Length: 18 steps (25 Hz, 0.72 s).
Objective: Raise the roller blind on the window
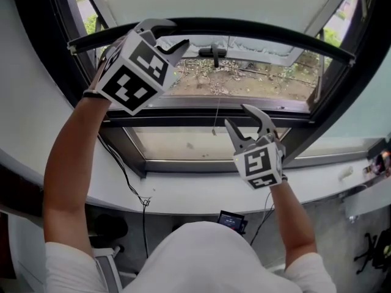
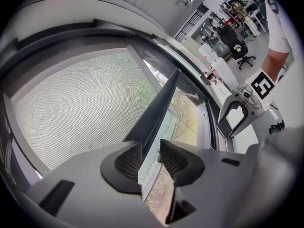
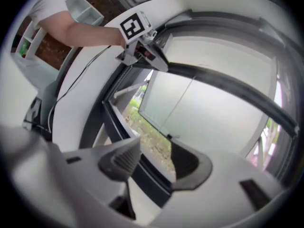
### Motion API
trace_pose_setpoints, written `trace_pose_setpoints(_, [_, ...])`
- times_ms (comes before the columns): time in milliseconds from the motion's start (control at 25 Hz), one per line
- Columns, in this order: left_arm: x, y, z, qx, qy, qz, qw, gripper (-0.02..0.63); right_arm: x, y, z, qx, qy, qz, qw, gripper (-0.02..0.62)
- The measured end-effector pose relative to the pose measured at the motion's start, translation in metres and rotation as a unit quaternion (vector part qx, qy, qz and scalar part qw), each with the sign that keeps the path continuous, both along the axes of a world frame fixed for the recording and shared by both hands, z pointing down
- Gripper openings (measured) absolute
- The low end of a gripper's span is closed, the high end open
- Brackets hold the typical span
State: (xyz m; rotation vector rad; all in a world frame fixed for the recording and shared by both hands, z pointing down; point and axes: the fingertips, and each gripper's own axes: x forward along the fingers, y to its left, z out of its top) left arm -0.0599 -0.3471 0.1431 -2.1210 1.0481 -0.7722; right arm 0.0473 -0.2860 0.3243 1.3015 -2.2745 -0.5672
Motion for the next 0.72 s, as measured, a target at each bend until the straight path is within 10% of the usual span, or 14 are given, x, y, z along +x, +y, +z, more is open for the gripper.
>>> trace_pose_setpoints(720, [0.000,0.000,-0.065,0.036,0.017,0.001,0.9992,0.129,0.013,0.008,0.035,-0.043,-0.020,0.017,0.999,0.199])
